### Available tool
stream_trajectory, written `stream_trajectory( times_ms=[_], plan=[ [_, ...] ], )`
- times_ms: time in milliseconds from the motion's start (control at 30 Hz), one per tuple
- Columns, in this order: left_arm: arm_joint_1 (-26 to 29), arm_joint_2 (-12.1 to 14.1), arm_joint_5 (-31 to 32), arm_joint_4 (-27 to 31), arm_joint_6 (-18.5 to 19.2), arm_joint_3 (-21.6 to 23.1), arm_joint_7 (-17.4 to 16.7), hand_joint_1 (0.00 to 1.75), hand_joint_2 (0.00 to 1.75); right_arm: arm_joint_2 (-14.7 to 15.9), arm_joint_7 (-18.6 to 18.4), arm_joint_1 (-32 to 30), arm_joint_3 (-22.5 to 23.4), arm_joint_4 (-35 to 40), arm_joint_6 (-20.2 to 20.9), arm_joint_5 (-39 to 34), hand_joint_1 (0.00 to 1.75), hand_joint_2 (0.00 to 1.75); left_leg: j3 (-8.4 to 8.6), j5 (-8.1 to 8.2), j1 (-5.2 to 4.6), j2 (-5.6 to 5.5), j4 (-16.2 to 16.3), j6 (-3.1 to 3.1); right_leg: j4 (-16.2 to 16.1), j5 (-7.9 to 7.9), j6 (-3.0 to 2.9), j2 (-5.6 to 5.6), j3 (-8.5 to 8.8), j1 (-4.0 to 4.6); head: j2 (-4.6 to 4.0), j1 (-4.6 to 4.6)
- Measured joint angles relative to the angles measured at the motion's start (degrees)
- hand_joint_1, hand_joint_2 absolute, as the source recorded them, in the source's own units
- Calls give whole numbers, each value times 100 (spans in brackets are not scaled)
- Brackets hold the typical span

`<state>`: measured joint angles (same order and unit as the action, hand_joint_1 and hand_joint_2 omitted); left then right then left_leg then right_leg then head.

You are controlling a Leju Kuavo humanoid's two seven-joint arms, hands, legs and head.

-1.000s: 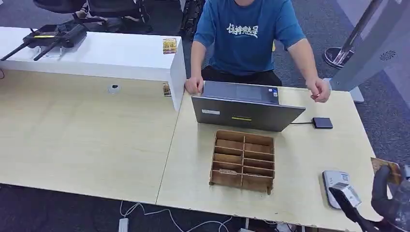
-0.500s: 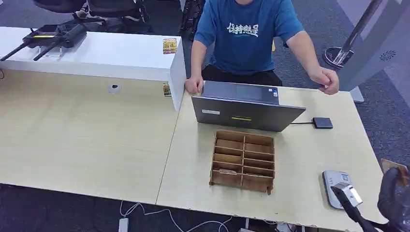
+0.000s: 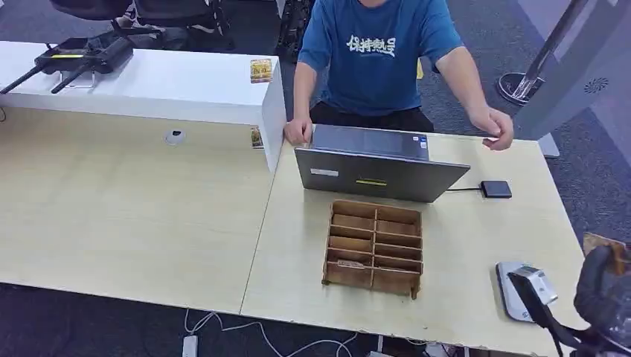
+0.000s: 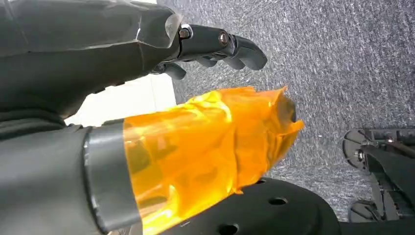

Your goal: Pass the card to the sensor for recognition and then transmit it.

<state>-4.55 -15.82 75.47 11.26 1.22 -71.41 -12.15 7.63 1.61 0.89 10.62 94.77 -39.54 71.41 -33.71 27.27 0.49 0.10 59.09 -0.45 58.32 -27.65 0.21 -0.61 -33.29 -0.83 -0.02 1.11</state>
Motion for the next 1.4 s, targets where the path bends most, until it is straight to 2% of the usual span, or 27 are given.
stream_trajectory(
  times_ms=[200,467,667,900,1400],
  plan=[
    [-5,7,76,0,61,39,-37,0,0,103,-640,891,-929,-384,44,358,175,175,2,-9,0,2,0,-7,4,4,-2,0,0,0,0,2],
    [-12,20,118,0,109,107,-39,0,0,142,-878,1822,-1770,-726,267,507,175,175,3,-10,1,-1,0,-8,6,4,-1,-2,-1,0,0,0],
    [-15,33,153,0,120,144,-39,0,0,142,-942,2218,-2100,-927,422,577,175,175,0,-10,1,-2,0,-8,5,3,-1,-2,-1,0,0,0],
    [-18,37,221,0,164,175,-48,0,0,142,-1182,2722,-2480,-1320,656,610,175,175,0,-11,1,-4,0,-9,6,4,-1,-4,0,0,0,2],
    [-30,52,280,0,205,295,-70,0,0,92,-1530,3699,-2913,-2461,1005,828,175,175,0,-11,1,-5,1,-9,6,4,-1,-4,-1,0,0,0]
  ],
)
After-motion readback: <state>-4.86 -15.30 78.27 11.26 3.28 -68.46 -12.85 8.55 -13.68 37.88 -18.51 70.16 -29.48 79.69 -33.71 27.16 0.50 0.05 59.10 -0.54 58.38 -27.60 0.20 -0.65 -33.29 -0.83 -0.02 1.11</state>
